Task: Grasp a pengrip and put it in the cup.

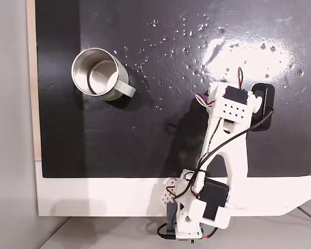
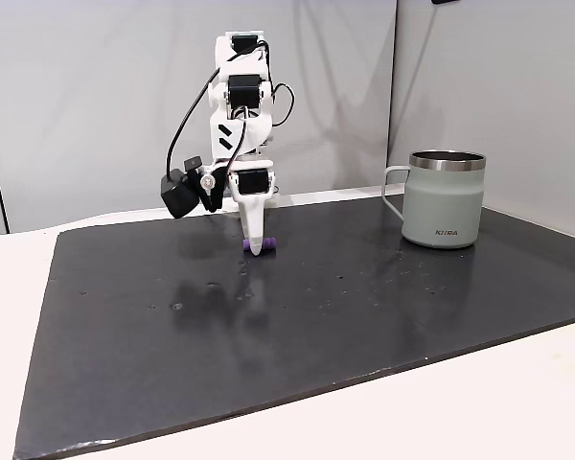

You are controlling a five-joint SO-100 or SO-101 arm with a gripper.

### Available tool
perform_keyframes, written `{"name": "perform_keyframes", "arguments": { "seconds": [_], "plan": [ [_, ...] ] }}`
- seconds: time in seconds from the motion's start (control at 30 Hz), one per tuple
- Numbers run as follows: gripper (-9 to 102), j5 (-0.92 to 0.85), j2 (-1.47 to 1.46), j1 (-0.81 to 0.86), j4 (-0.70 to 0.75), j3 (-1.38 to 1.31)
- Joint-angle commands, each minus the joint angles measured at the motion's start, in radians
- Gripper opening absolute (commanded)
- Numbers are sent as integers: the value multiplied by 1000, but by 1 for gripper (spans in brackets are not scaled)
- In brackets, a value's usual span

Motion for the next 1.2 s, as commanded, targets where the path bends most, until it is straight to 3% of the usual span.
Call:
{"name": "perform_keyframes", "arguments": {
  "seconds": [0.0,0.37,0.67,0.93,1.17],
  "plan": [
    [16,-6,-31,11,-18,-69],
    [0,3,-66,9,-46,-78],
    [0,17,121,-25,37,-94],
    [0,66,376,-202,218,-259],
    [0,103,391,-423,308,-517]
  ]
}}
